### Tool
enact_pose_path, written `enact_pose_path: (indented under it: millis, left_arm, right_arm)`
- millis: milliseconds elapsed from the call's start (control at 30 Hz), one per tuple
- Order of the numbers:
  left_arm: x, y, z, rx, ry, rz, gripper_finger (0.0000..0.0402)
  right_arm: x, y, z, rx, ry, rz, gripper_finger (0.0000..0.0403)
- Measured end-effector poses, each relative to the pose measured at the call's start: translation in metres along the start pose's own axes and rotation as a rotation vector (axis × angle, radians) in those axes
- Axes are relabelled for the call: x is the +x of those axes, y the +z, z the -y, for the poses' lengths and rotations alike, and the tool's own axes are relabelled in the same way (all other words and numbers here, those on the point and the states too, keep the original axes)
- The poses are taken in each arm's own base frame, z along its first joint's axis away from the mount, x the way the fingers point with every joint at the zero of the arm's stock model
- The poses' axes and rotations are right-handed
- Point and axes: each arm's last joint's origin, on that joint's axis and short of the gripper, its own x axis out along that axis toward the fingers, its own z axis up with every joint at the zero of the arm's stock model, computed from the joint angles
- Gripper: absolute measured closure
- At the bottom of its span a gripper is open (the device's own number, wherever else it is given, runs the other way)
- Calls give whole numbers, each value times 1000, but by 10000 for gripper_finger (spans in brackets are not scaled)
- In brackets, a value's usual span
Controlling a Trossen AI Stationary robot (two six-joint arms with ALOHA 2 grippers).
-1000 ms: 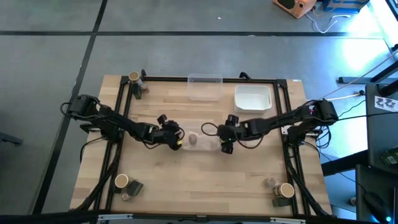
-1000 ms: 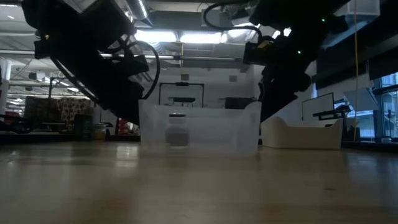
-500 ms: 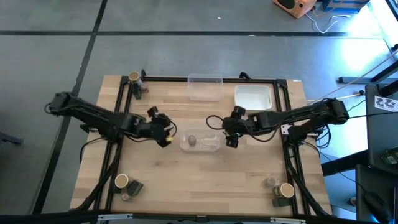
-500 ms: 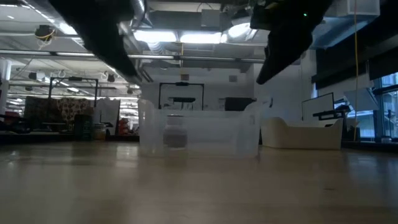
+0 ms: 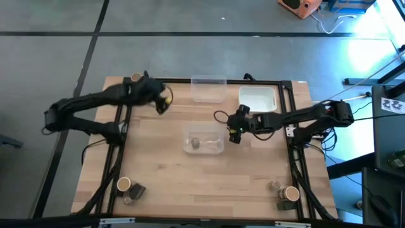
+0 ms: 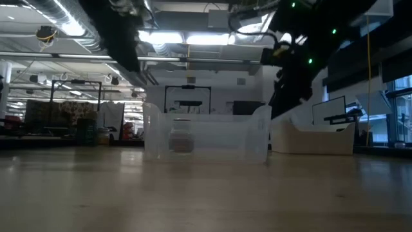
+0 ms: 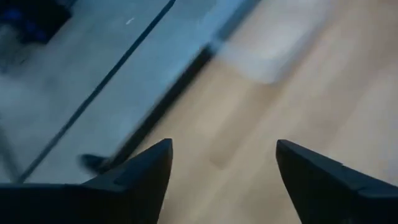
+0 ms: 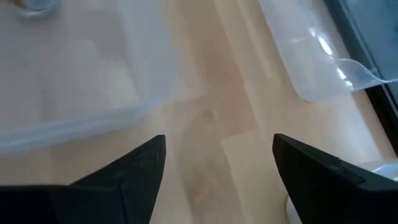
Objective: Sort spices by type
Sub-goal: Put the top left transparent seasoning bottle into the bottom transparent bin
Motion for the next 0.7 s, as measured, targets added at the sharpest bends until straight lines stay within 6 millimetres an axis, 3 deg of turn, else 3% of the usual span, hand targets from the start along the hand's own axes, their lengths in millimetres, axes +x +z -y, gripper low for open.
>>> enact_pose_path:
  millis: [167,300,433,700]
  left_arm:
    - [37,20,-47,70,124,-236,123]
    - [68,24,-69,109,144,-392,128]
    - [93,22,-75,186,123,-482,128]
    - [134,11,-65,306,68,-623,128]
  right_arm:
    - [12,-8,15,43,29,24,110]
    - [19,-15,20,75,63,41,110]
    - [22,-20,21,85,71,53,110]
    - [22,-20,20,94,78,58,110]
